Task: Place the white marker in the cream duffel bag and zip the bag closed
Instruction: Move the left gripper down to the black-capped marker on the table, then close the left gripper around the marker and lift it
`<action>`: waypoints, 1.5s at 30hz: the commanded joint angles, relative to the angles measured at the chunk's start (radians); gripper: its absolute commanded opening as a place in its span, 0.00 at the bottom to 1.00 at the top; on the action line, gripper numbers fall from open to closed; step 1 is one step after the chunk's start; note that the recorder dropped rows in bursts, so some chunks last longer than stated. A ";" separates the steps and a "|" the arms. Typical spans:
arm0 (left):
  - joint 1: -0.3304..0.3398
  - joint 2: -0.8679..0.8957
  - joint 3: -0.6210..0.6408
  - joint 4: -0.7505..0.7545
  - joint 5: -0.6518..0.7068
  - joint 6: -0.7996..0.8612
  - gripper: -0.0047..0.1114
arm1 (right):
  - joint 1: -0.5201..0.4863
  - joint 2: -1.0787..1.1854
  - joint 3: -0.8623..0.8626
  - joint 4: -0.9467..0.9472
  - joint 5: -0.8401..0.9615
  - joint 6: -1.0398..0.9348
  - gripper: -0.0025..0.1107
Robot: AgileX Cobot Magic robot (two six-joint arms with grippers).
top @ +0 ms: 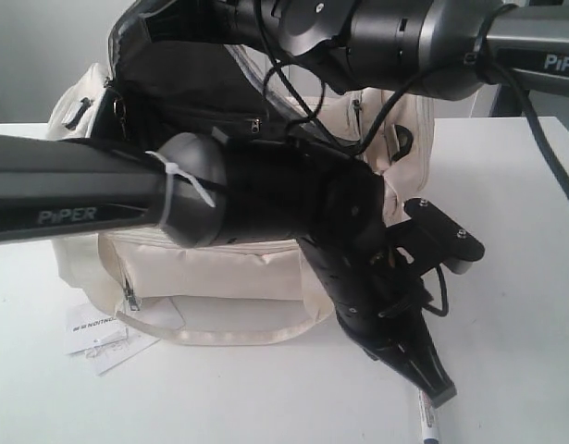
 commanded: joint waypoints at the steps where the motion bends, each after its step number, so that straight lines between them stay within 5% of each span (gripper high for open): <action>1: -0.025 0.070 -0.083 0.042 0.047 -0.092 0.04 | -0.009 -0.016 -0.003 0.001 -0.028 0.011 0.02; 6: -0.054 0.117 -0.146 0.042 0.047 -0.097 0.13 | -0.009 -0.016 -0.003 0.001 -0.028 0.011 0.02; 15: -0.065 0.165 -0.192 0.005 0.008 -0.109 0.72 | -0.009 -0.016 -0.003 0.001 -0.028 0.011 0.02; 24: -0.065 0.199 -0.194 0.481 -0.060 -0.830 0.68 | -0.009 -0.016 -0.003 0.001 -0.028 0.011 0.02; 45: -0.127 0.282 -0.194 0.515 -0.100 -0.870 0.66 | -0.009 -0.016 -0.003 0.001 -0.028 0.011 0.02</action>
